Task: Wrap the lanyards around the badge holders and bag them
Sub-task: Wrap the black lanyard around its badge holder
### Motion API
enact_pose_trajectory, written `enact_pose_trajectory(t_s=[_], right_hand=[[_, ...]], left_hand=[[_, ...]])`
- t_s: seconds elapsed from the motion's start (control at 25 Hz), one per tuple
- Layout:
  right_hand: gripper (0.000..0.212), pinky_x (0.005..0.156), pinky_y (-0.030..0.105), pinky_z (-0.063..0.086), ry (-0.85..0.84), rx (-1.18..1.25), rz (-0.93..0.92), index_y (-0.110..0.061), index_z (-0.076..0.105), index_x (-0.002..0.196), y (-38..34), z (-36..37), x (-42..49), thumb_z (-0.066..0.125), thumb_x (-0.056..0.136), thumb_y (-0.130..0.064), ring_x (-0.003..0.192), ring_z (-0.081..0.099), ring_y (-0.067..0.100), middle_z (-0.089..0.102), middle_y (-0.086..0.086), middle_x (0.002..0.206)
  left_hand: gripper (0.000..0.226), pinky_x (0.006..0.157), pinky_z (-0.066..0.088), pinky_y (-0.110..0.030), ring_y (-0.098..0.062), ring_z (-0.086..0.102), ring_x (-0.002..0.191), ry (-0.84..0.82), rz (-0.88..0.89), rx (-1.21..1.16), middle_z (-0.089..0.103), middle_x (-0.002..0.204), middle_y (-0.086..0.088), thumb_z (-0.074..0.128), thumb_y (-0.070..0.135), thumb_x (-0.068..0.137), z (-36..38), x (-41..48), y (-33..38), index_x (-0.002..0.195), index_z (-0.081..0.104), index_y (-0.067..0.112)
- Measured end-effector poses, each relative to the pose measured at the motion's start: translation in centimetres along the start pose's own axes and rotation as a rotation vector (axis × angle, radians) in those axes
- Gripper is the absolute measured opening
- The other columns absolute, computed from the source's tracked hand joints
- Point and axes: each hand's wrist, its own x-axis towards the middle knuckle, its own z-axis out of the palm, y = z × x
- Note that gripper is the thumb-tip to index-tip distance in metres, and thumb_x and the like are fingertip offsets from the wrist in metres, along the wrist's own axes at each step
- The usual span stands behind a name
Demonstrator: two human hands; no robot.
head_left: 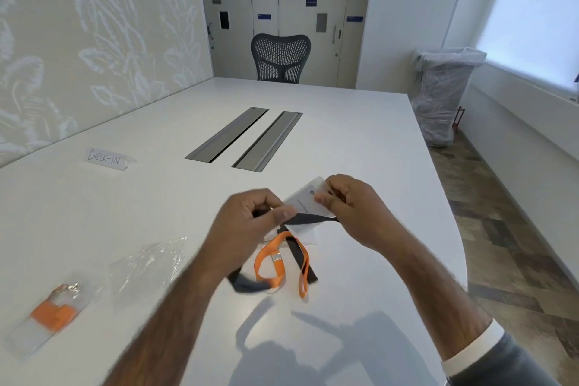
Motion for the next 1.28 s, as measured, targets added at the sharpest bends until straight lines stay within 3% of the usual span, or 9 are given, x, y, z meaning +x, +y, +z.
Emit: enact_pose_trajectory(t_s=[0.16,0.32,0.4,0.52,0.6,0.76,0.96,1.08,1.28], right_hand=[[0.033,0.064,0.023,0.035,-0.108,0.140,-0.013,-0.007,0.052,0.077,0.2,-0.2,-0.4,0.057,0.103,-0.026,0.066,0.043,0.011,0.053,-0.003,0.072],[0.027,0.073,0.020,0.046,-0.188,0.573,0.042,-0.001,0.067,0.093,-0.7,-0.4,-0.8,0.053,0.105,-0.021,0.077,0.059,0.013,0.068,0.003,0.084],[0.026,0.078,0.025,0.050,-0.191,0.676,0.092,-0.004,0.071,0.098,-1.0,-0.1,-0.9,0.052,0.105,-0.021,0.083,0.063,0.015,0.072,0.006,0.091],[0.026,0.078,0.033,0.054,-0.122,0.841,0.196,0.004,0.068,0.108,-1.2,0.3,-0.6,0.056,0.103,-0.018,0.087,0.065,0.021,0.071,0.012,0.097],[0.018,0.069,0.029,0.056,-0.084,0.899,0.252,0.003,0.066,0.101,-1.4,0.3,-0.3,0.060,0.100,-0.014,0.080,0.068,0.023,0.072,0.012,0.091],[0.016,0.066,0.028,0.055,-0.104,0.857,0.305,0.001,0.066,0.100,-2.0,0.4,0.1,0.064,0.098,-0.014,0.078,0.069,0.023,0.076,0.012,0.090],[0.020,0.069,0.031,0.057,-0.118,0.818,0.372,0.008,0.067,0.110,-2.2,0.9,0.1,0.060,0.099,-0.008,0.096,0.067,0.027,0.077,0.014,0.103],[0.012,0.064,0.026,0.054,-0.039,0.850,0.348,0.003,0.065,0.097,-2.2,0.5,0.2,0.054,0.099,-0.001,0.091,0.065,0.022,0.073,0.015,0.096],[0.023,0.073,0.035,0.053,0.182,0.859,0.372,-0.009,0.064,0.078,-0.6,0.2,0.8,0.056,0.097,-0.001,0.087,0.063,0.024,0.071,0.011,0.088]], left_hand=[[0.020,0.055,0.037,-0.024,-0.012,0.044,0.058,0.113,0.080,0.149,0.048,0.053,0.010,0.080,0.030,0.086,-2.9,1.9,0.9,0.073,0.069,0.020],[0.021,0.062,0.043,-0.034,-0.018,0.049,0.062,0.104,0.078,0.142,0.057,0.066,-0.016,0.078,0.030,0.089,-3.4,4.0,-0.8,0.075,0.068,0.017],[0.019,0.065,0.045,-0.034,-0.013,0.054,0.067,0.079,0.056,0.141,0.062,0.073,-0.014,0.075,0.033,0.090,-2.7,4.0,-2.7,0.078,0.068,0.019],[0.026,0.093,0.053,-0.037,-0.016,0.065,0.111,0.089,0.012,-0.024,0.067,0.120,-0.003,0.057,0.042,0.090,-0.8,2.3,-4.8,0.114,0.064,0.034],[0.027,0.099,0.048,-0.023,-0.006,0.061,0.123,0.080,-0.017,-0.178,0.068,0.128,0.012,0.057,0.036,0.098,0.6,1.2,-5.2,0.125,0.060,0.038],[0.026,0.092,0.054,-0.017,-0.001,0.066,0.115,-0.001,-0.007,-0.263,0.074,0.115,0.019,0.062,0.019,0.102,3.0,0.0,-3.7,0.115,0.067,0.041],[0.019,0.080,0.056,-0.036,-0.024,0.066,0.089,0.140,-0.209,-0.339,0.067,0.090,-0.009,0.055,0.006,0.103,3.5,0.7,-4.2,0.097,0.063,0.022],[0.026,0.075,0.055,-0.039,-0.011,0.055,0.061,0.083,-0.127,-0.232,0.057,0.061,0.006,0.046,0.011,0.108,3.5,0.4,-4.1,0.089,0.063,0.018],[0.017,0.060,0.049,-0.023,-0.005,0.053,0.058,-0.069,0.010,-0.077,0.054,0.063,0.013,0.053,0.022,0.106,4.2,-2.1,-2.7,0.102,0.069,0.018]])
